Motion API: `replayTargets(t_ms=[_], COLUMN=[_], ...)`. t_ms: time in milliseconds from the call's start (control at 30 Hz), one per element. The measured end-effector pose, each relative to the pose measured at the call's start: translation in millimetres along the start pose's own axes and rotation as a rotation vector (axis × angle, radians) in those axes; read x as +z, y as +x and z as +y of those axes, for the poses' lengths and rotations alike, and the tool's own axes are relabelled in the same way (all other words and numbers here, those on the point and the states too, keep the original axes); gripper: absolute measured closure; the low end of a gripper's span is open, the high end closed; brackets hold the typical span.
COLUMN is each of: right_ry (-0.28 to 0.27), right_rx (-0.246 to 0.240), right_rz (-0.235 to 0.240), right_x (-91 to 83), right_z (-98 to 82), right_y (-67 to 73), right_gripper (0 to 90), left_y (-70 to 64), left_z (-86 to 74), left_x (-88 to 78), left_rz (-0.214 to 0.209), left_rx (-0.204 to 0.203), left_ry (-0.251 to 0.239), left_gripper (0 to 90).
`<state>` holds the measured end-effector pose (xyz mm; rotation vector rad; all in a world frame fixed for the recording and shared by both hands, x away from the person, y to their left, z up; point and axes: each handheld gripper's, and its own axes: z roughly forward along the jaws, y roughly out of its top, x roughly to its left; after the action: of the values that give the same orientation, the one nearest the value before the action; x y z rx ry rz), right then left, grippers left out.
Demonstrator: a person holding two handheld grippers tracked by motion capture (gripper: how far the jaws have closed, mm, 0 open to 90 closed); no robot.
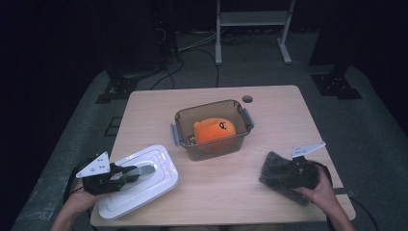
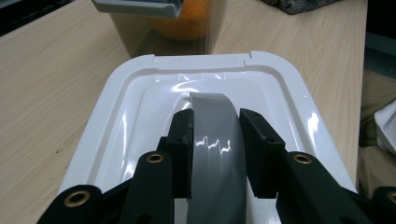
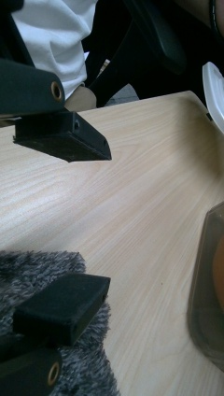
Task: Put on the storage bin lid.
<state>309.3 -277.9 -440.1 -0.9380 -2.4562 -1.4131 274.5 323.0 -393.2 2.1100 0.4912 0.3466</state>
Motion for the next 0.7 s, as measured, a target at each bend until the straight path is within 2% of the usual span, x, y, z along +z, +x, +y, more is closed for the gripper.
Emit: replayTargets(t_ms=[267, 533, 700], right_ry=[0.003, 0.005, 0.008], right_rx=[0.003, 0.004, 0.007], right_rz=[-0.002, -0.002, -0.002], right_x=[-0.1, 0.5, 0.9], right_z=[-0.2, 0.3, -0.5], right_y=[-0.5, -0.7, -1.6], right_gripper=[31.7, 31.7, 31.7], left_y=[0.2, -1.7, -2.3], left_z=[8.9, 18.5, 24.1], left_x=[-11.5, -20.5, -25.3], left_rz=[0.010, 0.003, 0.007], left_rx=[0.005, 0.010, 0.015], left_ry=[-0.008, -0.033, -0.030], left_gripper=[66.6, 66.6, 66.6])
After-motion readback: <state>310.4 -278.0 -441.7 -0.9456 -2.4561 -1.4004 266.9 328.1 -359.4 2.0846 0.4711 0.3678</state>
